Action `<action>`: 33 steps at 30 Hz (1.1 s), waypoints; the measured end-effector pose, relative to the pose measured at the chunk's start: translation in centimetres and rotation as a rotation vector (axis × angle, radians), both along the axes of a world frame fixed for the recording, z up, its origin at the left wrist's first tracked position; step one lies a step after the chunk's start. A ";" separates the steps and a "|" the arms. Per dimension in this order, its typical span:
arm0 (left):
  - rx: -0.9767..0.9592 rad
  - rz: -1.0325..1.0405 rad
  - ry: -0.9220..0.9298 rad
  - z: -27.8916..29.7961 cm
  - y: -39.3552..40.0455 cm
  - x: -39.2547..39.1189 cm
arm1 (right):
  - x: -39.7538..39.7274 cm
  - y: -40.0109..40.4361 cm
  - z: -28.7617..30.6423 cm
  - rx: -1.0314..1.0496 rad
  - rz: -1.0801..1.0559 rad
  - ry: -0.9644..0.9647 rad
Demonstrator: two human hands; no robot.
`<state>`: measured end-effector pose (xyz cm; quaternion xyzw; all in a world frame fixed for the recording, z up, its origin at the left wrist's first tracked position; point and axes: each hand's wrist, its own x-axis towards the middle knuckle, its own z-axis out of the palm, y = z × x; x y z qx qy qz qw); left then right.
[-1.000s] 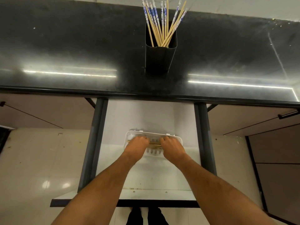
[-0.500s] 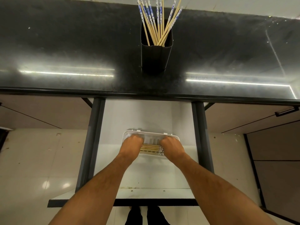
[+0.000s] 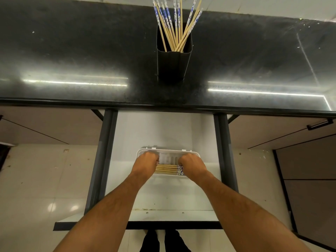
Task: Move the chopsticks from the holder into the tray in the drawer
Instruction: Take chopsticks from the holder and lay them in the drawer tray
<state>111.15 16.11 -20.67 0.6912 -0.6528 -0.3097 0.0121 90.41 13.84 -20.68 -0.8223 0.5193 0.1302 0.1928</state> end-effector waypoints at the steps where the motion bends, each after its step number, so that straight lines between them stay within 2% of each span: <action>1: -0.013 0.005 0.004 0.2 0.1 0.1 | -0.1 0.0 0.1 0.007 -0.006 -0.014; 3: -0.113 -0.019 0.005 0.5 0.7 0.2 | -0.5 0.2 0.5 -0.031 -0.027 -0.072; 6: -0.506 -0.057 0.077 0.7 2.0 0.7 | -1.2 0.9 1.1 -0.258 -0.104 -0.324; 7: -0.616 -0.034 0.106 0.5 2.4 0.9 | -1.5 1.2 1.2 -0.341 -0.164 -0.420; 9: -0.696 0.142 0.177 0.5 2.7 1.0 | -2.1 1.5 1.4 -0.414 -0.411 -0.561; 11: -0.652 0.468 0.258 0.7 2.7 1.2 | -2.5 1.3 1.7 -0.370 -0.795 -0.678; 13: -0.496 0.796 0.331 0.6 2.4 1.4 | -2.9 1.0 1.5 -0.285 -1.116 -0.752; 15: -0.306 1.009 0.355 0.2 2.2 1.9 | -3.2 1.0 0.9 -0.178 -1.290 -0.736; 17: -0.163 1.095 0.348 -0.2 2.4 2.2 | -3.3 1.3 0.2 -0.071 -1.385 -0.682; 23: -0.039 1.071 0.272 -0.3 2.7 1.7 | -2.2 2.4 -0.5 0.109 -1.395 -0.611; 33: -0.031 1.061 0.229 0.1 3.0 1.7 | -1.7 1.9 -0.8 0.099 -1.256 -0.457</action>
